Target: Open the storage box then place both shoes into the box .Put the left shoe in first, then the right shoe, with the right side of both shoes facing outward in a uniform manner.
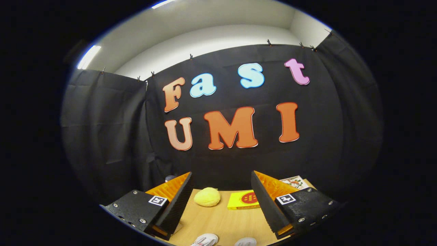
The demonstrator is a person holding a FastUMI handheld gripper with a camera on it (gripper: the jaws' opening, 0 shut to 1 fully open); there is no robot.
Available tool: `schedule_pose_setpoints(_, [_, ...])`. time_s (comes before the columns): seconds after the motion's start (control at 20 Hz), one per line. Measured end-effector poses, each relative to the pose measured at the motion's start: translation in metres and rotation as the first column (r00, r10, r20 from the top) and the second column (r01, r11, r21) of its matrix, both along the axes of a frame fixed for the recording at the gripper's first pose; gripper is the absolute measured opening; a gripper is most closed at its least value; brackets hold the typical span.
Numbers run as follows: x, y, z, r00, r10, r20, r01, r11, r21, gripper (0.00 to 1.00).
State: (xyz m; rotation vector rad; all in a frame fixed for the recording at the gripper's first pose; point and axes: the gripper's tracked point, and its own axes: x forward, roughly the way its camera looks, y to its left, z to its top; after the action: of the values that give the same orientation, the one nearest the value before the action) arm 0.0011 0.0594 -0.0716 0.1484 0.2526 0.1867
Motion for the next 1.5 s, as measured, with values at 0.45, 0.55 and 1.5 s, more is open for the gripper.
schedule_pose_setpoints(0.45, [-0.022,0.098,-0.115,0.913,0.245,-0.325,-0.157,0.949,0.273,0.98])
schedule_pose_setpoints(0.55, [-0.031,0.121,-0.139,0.875,0.300,-0.381,-0.177,0.929,0.326,0.98])
schedule_pose_setpoints(1.5, [-0.148,0.282,-0.327,0.395,0.630,-0.669,-0.257,0.775,0.578,0.98])
